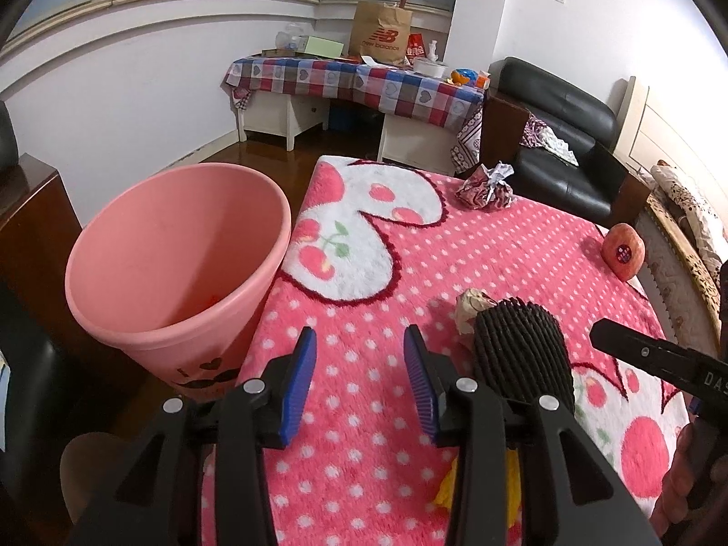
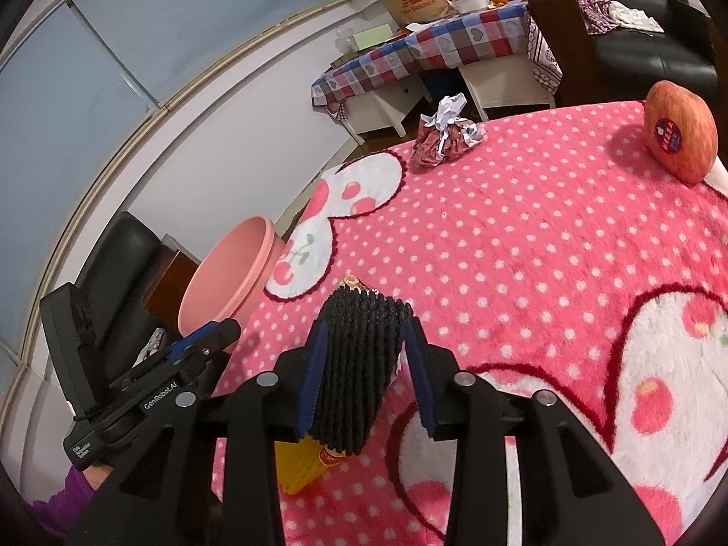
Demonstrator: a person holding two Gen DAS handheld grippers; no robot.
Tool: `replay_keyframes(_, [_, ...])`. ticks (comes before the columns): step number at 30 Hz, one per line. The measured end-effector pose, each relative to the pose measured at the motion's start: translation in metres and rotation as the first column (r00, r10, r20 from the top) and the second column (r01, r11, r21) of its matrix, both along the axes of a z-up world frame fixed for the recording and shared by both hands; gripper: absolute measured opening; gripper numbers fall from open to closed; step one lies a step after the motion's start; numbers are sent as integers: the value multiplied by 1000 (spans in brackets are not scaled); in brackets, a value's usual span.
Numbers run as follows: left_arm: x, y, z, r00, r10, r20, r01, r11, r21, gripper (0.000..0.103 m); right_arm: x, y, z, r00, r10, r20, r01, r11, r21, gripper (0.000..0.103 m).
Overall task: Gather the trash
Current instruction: 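Grasp the black foam net with the right tool and lift it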
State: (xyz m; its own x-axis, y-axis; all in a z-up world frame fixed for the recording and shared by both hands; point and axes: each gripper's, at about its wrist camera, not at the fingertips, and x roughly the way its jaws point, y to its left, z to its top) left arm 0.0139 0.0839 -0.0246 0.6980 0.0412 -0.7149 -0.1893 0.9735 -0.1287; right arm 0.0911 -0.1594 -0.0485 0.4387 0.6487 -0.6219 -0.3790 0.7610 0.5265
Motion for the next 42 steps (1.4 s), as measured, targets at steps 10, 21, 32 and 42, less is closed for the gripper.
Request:
replay_keyframes(10, [-11, -1, 2, 1000, -1, 16, 2, 1000, -18, 40, -3, -12, -4, 1000, -25, -15, 25, 1000, 3, 36])
replay_keyframes(21, [-28, -12, 6, 995, -86, 41, 87, 996, -26, 44, 6, -32, -18, 994, -55, -97, 60, 997, 57, 37])
replay_keyframes(32, [-38, -35, -5, 980, -200, 17, 200, 979, -24, 44, 2, 13, -37, 986, 48, -161, -37, 997, 69, 43])
replay_keyframes(42, [-40, -37, -14, 976, -220, -8, 219, 975, -41, 44, 0, -4, -26, 998, -1, -64, 6, 997, 82, 12])
